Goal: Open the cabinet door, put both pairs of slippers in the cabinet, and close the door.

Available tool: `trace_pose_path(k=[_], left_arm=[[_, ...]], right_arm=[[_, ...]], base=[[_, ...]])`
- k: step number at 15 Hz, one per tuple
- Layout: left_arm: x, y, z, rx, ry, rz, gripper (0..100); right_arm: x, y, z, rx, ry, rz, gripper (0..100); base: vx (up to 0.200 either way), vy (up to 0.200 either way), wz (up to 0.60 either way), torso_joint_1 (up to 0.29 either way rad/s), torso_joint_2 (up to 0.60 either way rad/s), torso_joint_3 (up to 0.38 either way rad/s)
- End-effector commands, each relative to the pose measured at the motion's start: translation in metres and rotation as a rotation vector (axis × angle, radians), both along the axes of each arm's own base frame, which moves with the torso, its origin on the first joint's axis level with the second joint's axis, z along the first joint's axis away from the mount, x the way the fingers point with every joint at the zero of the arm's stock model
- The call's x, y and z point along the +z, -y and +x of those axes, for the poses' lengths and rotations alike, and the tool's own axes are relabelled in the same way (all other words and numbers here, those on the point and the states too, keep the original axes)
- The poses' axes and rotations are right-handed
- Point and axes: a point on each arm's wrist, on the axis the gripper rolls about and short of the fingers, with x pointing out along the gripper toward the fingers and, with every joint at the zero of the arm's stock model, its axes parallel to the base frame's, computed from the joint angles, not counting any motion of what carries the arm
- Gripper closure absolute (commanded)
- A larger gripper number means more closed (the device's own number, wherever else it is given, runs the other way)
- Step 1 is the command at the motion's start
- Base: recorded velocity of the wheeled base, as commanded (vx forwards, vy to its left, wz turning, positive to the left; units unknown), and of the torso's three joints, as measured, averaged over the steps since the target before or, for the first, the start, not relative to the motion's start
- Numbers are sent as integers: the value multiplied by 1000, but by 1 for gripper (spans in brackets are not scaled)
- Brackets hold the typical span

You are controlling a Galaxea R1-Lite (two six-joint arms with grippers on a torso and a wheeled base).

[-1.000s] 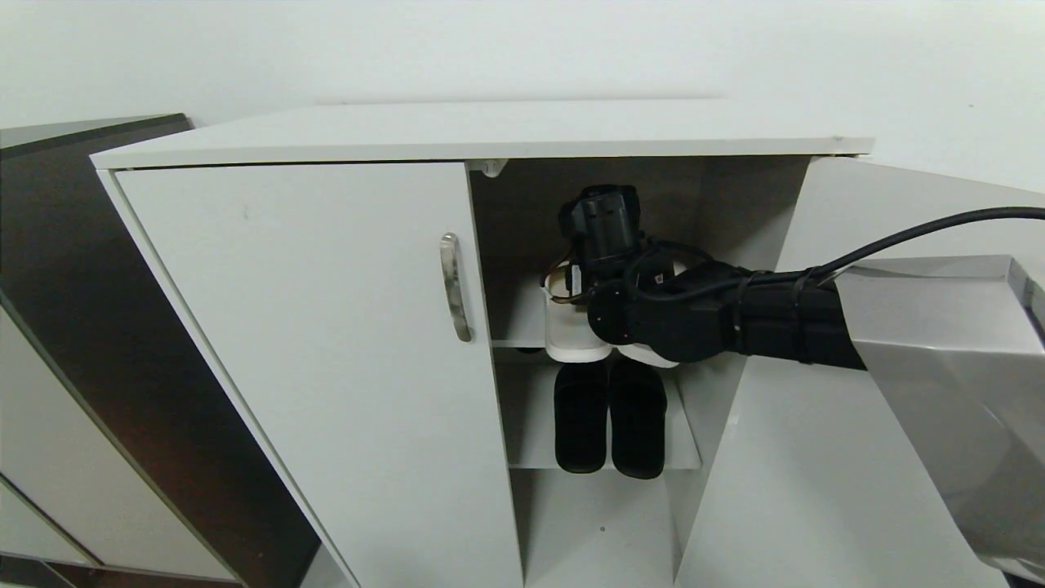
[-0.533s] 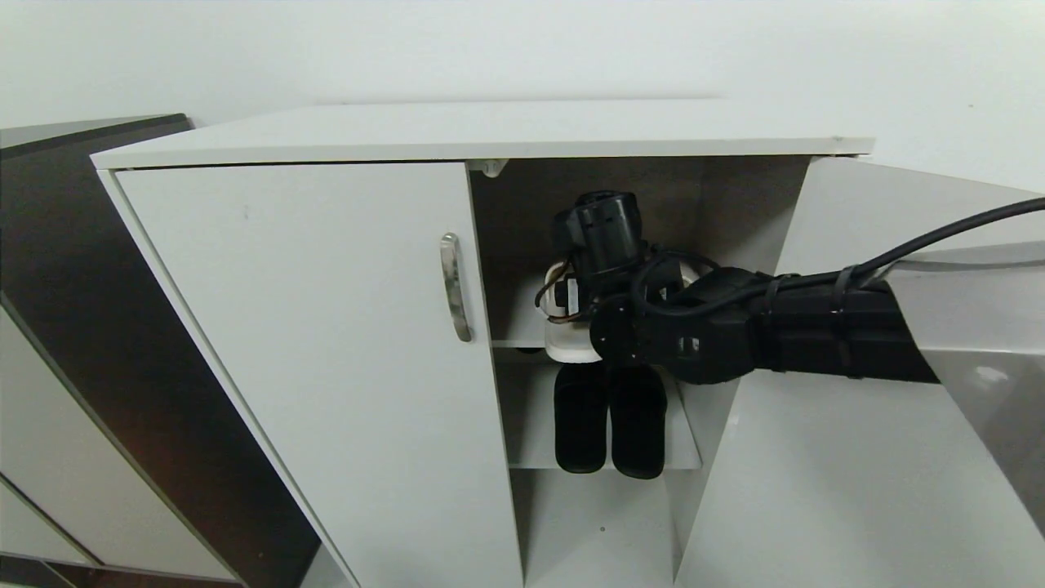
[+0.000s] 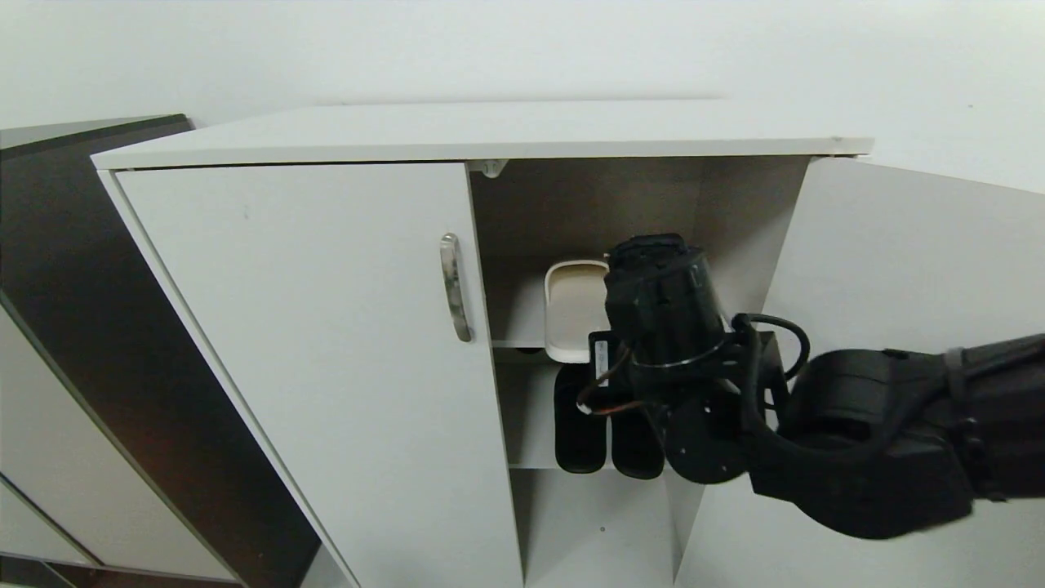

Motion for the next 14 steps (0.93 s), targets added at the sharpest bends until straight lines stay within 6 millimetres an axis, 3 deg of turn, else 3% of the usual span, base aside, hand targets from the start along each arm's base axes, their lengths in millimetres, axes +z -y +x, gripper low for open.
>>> trace_pose_path(k=[1, 4, 8, 14], left_arm=[[0, 0, 0, 0, 0, 0, 100], [0, 0, 0, 0, 0, 0, 100], [0, 0, 0, 0, 2, -2, 100], [0, 0, 0, 0, 0, -2, 100]], right_arm=[[12, 21, -35, 56, 35, 48, 100], [9, 29, -41, 87, 26, 35, 100], [-4, 24, -38, 85, 9, 11, 100], [-6, 23, -37, 82, 6, 8, 100]], base=[[0, 0, 0, 0, 0, 0], [0, 0, 0, 0, 0, 0], [0, 0, 0, 0, 0, 0], [0, 0, 0, 0, 0, 0]])
